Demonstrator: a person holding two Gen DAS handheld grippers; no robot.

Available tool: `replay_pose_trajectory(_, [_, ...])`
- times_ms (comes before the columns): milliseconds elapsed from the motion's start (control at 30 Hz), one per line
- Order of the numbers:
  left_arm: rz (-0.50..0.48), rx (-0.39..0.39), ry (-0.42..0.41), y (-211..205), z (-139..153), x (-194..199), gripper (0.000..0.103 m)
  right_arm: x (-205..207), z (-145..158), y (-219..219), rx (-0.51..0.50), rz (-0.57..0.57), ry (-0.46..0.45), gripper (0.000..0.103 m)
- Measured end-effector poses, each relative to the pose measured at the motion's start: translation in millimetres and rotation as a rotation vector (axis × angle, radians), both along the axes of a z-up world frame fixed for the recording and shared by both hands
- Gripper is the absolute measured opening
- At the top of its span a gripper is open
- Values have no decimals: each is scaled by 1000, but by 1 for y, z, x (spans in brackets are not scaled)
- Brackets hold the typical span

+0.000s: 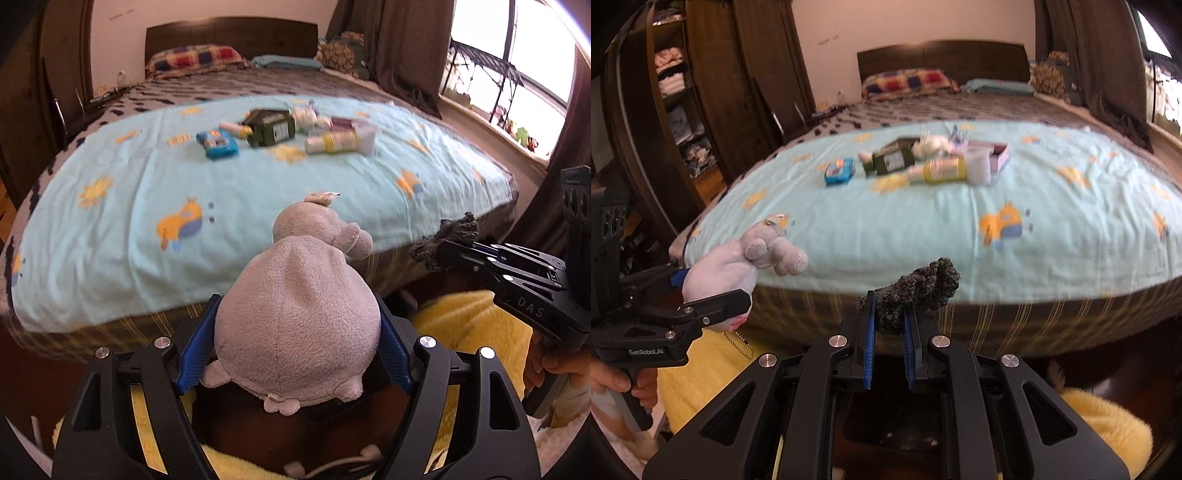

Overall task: Collect trash
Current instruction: 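Lower both tools to the floor bin and open them, dropping plush and scrunchie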

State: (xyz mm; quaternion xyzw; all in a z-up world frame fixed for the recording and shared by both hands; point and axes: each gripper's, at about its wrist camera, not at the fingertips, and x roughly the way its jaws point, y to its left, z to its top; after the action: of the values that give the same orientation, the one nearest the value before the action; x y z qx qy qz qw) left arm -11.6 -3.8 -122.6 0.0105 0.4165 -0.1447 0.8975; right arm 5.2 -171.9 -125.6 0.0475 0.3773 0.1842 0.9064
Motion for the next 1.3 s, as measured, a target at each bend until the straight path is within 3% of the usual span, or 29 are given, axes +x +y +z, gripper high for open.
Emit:
replay_pose_trajectory(400, [-83, 73, 239, -23, -95, 18, 74, 11, -90, 6, -43, 0, 248, 14])
replay_pose_trajectory(800, [-36, 61, 393, -39, -180, 52, 74, 36, -170, -1, -53, -46, 428, 16])
replay_pose_trajectory(1133, [-39, 49, 455, -40, -203, 50, 75, 46, -182, -2, -52, -71, 439, 20])
replay_pose_trajectory(1200, [-39, 46, 455, -38, -201, 48, 76, 50, -176, -2, -48, -77, 435, 36])
replay_pose_trajectory(1300, [-38, 44, 440, -32, -198, 46, 81, 50, -168, -4, -48, -93, 414, 45])
